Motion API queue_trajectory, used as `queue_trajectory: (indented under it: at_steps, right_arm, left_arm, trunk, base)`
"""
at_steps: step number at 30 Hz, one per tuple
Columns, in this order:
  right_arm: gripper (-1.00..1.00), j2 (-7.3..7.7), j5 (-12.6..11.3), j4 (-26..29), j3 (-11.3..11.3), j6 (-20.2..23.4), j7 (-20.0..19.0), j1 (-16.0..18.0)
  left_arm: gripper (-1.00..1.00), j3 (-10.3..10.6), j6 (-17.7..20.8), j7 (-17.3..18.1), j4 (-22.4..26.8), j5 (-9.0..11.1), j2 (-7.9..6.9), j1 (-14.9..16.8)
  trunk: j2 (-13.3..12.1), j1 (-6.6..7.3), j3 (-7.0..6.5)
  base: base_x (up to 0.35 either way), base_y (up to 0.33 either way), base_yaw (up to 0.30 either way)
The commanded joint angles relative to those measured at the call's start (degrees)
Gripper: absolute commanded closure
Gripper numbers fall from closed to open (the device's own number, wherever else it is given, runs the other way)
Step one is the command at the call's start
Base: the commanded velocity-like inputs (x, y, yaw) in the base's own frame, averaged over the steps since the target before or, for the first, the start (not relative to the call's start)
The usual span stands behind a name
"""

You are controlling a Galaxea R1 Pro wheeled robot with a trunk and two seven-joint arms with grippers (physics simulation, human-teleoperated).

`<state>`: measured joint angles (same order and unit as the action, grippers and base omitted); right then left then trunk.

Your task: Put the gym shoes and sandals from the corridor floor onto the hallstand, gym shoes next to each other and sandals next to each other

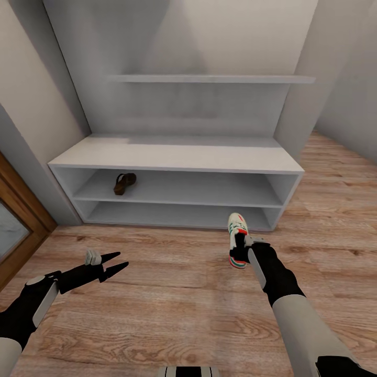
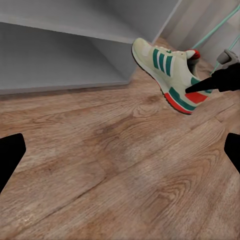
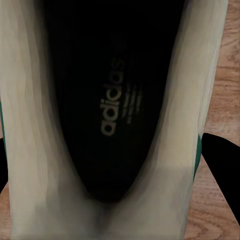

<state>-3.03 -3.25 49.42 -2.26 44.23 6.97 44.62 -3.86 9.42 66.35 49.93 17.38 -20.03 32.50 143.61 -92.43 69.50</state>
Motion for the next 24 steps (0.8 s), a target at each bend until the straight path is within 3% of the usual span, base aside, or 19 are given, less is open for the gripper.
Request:
queue_trajectory:
  at_steps: [1,10,18,24]
  right_arm:
    - [1.0,-0.05,-0.36,0.08,-0.09,0.2,0.38,0.02]
    - [1.0,-0.05,-0.27,0.07,-0.07,0.12,0.41,0.01]
    - [1.0,-0.05,3.72,0.06,-0.1,0.16,0.39,0.02]
    - [1.0,-0.05,4.42,0.13,-0.13,0.09,0.34,0.02]
  left_arm:
    - [-1.0,-0.01,0.6,0.2,0.0,0.27,-0.01,0.02]
    - [-1.0,-0.01,0.6,0.19,0.0,0.23,-0.01,0.02]
    - [-1.0,0.14,0.66,0.19,0.0,0.2,-0.01,0.02]
    - [-1.0,0.16,0.65,0.19,0.0,0.19,-0.01,0.02]
  trunk:
    - [0.02,0.01,0.05]
    - [0.02,0.01,0.1]
    - [0.02,0.01,0.5]
    - [0.02,0.01,0.75]
  base:
    - [0.0,0.0,0.0]
    - [0.0,0.0,0.021]
    - [0.047,-0.062,0.198]
    - [0.06,-0.082,0.155]
